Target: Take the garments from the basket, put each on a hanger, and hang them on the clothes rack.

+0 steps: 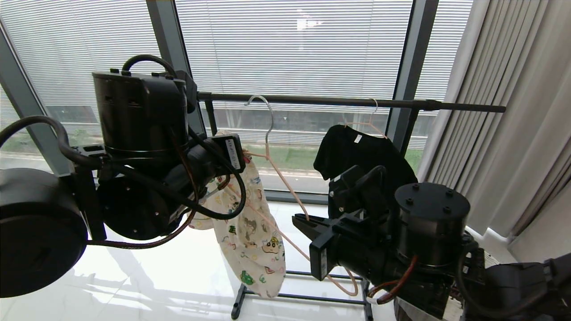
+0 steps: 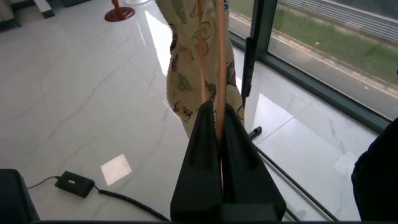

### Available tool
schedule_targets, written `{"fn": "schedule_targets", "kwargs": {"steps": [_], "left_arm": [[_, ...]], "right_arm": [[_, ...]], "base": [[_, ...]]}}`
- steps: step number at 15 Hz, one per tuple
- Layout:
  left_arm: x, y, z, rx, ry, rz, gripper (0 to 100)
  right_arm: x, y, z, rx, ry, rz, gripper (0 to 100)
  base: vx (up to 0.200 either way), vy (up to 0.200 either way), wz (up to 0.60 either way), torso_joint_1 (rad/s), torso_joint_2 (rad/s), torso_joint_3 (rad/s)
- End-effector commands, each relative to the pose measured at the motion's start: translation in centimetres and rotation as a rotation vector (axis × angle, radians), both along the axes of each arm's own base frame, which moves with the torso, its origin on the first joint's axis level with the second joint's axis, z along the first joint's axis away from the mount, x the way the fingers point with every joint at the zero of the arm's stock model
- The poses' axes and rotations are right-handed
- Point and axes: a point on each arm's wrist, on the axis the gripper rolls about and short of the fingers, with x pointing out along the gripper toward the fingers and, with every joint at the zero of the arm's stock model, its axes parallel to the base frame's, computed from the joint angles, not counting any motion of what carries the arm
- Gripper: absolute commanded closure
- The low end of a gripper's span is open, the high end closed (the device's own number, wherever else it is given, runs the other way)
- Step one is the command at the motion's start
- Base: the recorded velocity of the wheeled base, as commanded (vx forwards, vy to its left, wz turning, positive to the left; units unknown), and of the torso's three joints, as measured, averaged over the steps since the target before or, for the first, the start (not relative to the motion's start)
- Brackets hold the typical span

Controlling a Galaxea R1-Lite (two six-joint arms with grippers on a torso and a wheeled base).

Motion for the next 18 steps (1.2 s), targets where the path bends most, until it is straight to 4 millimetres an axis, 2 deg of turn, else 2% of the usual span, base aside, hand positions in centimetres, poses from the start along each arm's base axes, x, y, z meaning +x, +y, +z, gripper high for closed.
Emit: {"fn": "schedule_targets", "kwargs": {"steps": [1,4,7,12,17,18], "left_arm": [[-0.2,-0.2,0.6,-0.018,-0.015,-0.008,100],[-0.9,-1.3,1.0,-0.056,-0.022,-0.050,100],[-1.3,-2.1,1.3,-0.072,-0.030,-0.077,100],[-2.2,-0.7,0.4,-0.045,-0.006,-0.065,100],[-2.4,-0.5,0.1,-0.035,0.003,-0.071,100],[-2.4,-0.5,0.1,-0.037,0.001,-0.071,0]], "right_arm": [[0.8,1.4,-0.9,-0.009,0.012,-0.006,100],[1.5,2.3,-0.7,0.016,0.010,-0.023,100],[1.5,2.5,-0.7,0.017,0.009,-0.025,100],[2.3,1.5,0.1,0.043,0.005,-0.109,100],[1.7,1.2,1.0,0.061,-0.009,-0.100,100],[1.5,1.2,1.1,0.062,-0.012,-0.097,100]], "base": [[0.000,0.000,0.00,0.000,0.00,0.000],[0.000,0.000,0.00,0.000,0.00,0.000],[0.000,0.000,0.00,0.000,0.00,0.000],[0.000,0.000,0.00,0.000,0.00,0.000],[0.000,0.000,0.00,0.000,0.00,0.000],[0.000,0.000,0.00,0.000,0.00,0.000]]}}
